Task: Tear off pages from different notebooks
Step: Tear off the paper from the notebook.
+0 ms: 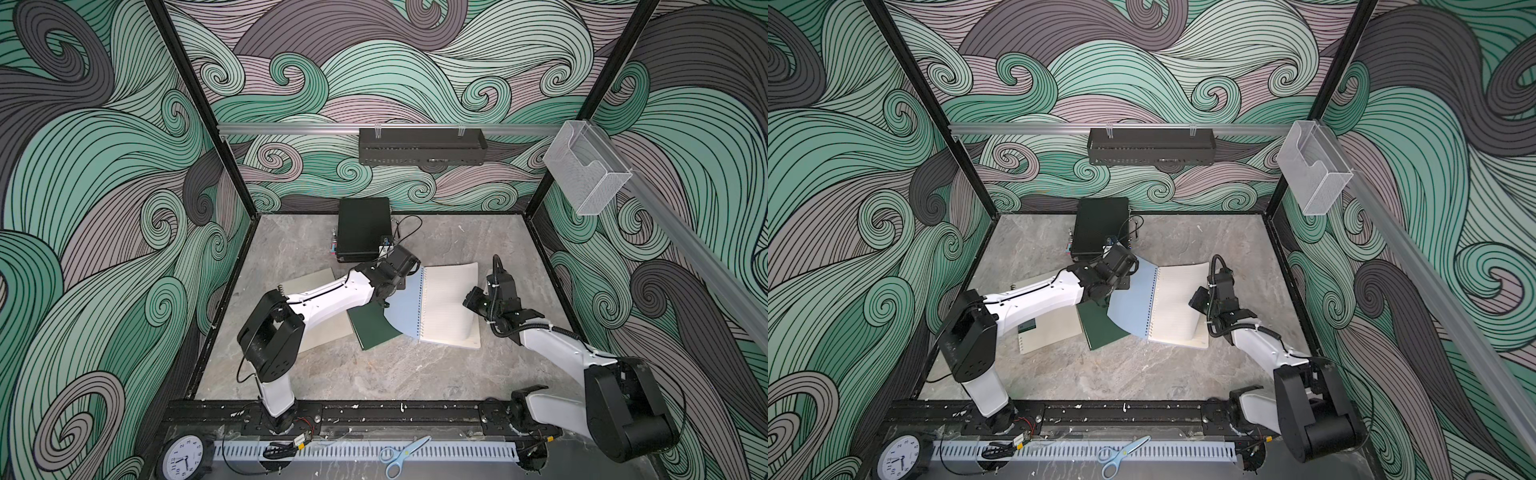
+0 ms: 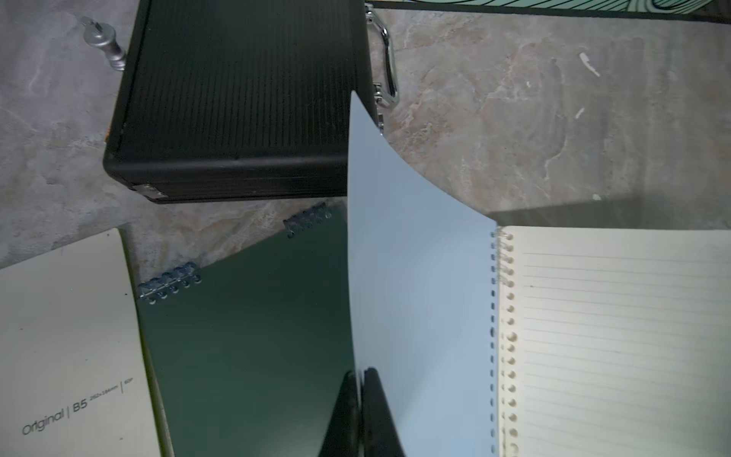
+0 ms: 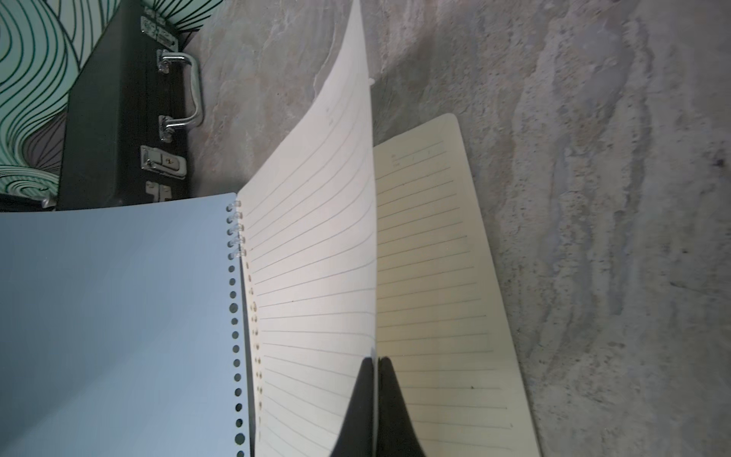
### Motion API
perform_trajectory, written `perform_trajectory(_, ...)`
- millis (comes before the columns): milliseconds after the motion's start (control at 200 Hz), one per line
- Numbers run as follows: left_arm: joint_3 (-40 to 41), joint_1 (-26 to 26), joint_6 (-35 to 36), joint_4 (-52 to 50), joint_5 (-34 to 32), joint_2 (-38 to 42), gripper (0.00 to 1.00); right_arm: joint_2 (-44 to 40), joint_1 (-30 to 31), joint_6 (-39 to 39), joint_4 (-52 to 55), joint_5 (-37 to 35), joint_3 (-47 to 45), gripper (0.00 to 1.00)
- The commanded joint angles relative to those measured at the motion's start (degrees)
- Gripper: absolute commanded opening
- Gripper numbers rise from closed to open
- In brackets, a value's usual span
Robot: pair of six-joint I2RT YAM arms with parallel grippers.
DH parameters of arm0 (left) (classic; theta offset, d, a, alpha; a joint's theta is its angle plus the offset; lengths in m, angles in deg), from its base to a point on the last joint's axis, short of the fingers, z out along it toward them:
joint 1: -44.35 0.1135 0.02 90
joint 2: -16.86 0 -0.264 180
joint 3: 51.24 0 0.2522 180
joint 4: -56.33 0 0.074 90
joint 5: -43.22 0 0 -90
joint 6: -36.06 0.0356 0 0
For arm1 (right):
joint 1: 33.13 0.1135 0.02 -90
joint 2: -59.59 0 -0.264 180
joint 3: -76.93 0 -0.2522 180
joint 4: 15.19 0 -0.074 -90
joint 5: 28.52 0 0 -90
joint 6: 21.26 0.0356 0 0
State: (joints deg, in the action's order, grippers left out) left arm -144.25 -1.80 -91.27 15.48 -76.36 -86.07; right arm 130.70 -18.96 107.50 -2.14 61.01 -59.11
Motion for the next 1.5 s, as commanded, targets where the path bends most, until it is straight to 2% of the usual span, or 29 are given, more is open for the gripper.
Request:
perform_trajectory(0, -4.9, 0.37, -1.48, -9.12, -9.77, -3.8, 0.0, -0.29, 0.85, 0.45, 6.33, -9.34, 1.05, 0.0)
perform_trajectory(245, -5.09, 0.82, -1.0, -9.77, -14.39, -5.88, 0.0, 0.29, 1.04, 3.77, 13.12, -17.23, 3.11, 0.0)
perform_trajectory(395, -2.22, 2.36, -0.92, -7.39, -12.25, -4.93, 0.0, 2.88, 0.62, 6.15, 15.47, -18.68, 4.23, 0.0)
perform_trajectory(645, 2.87, 5.16, -0.71, -4.35, -9.16, -2.47, 0.0, 4.53, -3.2, 9.25, 15.18, -16.5, 3.39, 0.0)
perform_trajectory(820, 6.84, 7.31, -0.04, 0.35, -3.54, -0.27, 0.0, 2.49, -4.95, 9.58, 15.04, -16.14, 2.33, 0.0)
perform_trajectory(986, 6.77, 7.24, 0.67, 1.65, -1.35, 1.17, 0.0, 1.33, -6.1, 9.22, 15.19, -15.94, 2.5, 0.0)
perform_trajectory(1171, 6.18, 7.22, 1.48, 0.84, -1.66, 1.76, 0.0, -2.41, -11.4, 9.55, 15.41, -14.46, 1.3, 0.0)
perform_trajectory(1381, 3.54, 7.22, -2.92, -5.2, 2.18, 0.29, 0.0, -8.32, -11.65, 7.17, 13.69, -11.79, 0.08, 0.0)
perform_trajectory(1496, 6.13, 7.31, -5.98, -1.64, 8.16, 0.56, 0.01, -11.56, -11.63, 4.98, 13.38, -10.78, 0.68, 0.0)
